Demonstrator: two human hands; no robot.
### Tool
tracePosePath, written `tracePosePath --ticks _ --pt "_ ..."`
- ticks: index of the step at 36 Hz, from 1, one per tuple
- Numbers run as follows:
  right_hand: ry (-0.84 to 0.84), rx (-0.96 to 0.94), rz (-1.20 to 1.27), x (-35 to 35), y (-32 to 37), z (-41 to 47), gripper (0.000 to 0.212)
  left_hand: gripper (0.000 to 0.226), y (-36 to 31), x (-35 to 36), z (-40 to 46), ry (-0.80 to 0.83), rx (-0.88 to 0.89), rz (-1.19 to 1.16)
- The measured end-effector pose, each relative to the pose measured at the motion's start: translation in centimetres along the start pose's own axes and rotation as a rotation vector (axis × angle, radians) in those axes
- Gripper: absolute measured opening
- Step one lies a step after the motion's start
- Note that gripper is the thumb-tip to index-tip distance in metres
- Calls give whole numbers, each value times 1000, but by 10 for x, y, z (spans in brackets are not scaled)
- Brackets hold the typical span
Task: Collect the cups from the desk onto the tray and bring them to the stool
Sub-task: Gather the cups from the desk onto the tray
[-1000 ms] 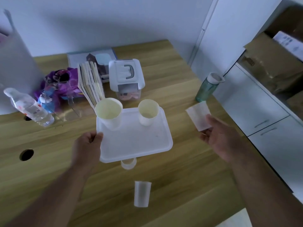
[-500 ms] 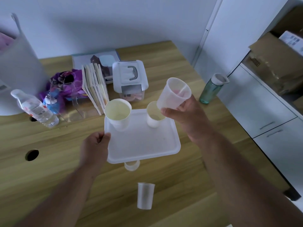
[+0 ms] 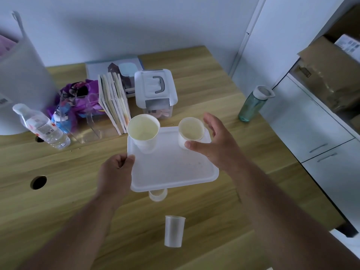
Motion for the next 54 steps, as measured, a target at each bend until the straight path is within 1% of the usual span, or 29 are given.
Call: tracePosePath --ticks 3,6,8,11,13,16,19,21,22,24,26,29,33,35,39,40,42,44,46,48,49,52,54 --pt "11 -3 -14 -3 -8 -13 120 20 1 -3 3 -6 -13 5" --pt "-48 -9 3 -9 -26 -31 120 21 0 -7 8 -13 -11 7" --pt "-117 -12 17 -13 -40 -44 112 21 -1 -10 14 -18 -13 -11" --pt "-235 35 63 -13 -65 -62 90 20 1 -14 28 -27 -10 -36" --pt "-262 94 67 -4 -83 -66 77 20 1 -16 37 -38 -4 -45" --pt "-194 177 16 23 -108 -61 74 21 2 -18 51 -55 9 -23" --pt "-39 207 -138 58 -116 -49 68 25 4 -17 64 -64 8 -14" --pt "82 181 -246 85 -111 -40 64 25 4 -15 70 -68 13 1" --pt "144 159 -299 99 -107 -34 65 24 5 -14 74 -69 15 5" --pt "275 117 -437 129 -100 -22 72 20 6 -11 80 -68 10 15" --pt "364 64 -592 154 -92 -12 78 17 8 -8 84 -69 0 33" --pt "413 -4 -771 181 -82 0 83 16 13 -2 88 -57 -24 40" --pt "438 -47 -954 206 -78 8 86 21 18 4 89 -43 -46 50" --pt "433 -58 -981 213 -79 13 80 22 20 9 90 -33 -51 61" --pt "379 -80 -986 214 -72 18 53 21 21 13 90 -29 -55 69" --pt "375 -83 -996 212 -68 16 51 21 21 14 90 -29 -55 72" --pt "375 -88 -1003 203 -56 9 54 21 21 14 89 -27 -56 77" --pt "390 -42 -905 183 -45 -4 57 21 21 16 87 -19 -58 76" --pt "453 84 -688 160 -46 -19 50 21 20 17 83 -8 -62 66" --pt "507 227 -351 138 -58 -32 47 21 17 20 79 7 -61 51" --pt "511 261 -173 128 -62 -38 49 20 15 21 76 12 -56 44" --pt "444 278 292 100 -69 -45 50 19 6 26 69 36 -36 54" --pt "404 234 572 87 -64 -48 56 20 -2 30 63 47 -12 61"
Point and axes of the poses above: each hand's wrist, its own z-axis towards the middle knuckle, its own x-axis out of the palm, y = z × x, the point moved 10 cm from there along z, towards the middle knuckle, and after that the axes turned 13 degrees about y, right-handed, at the moved point
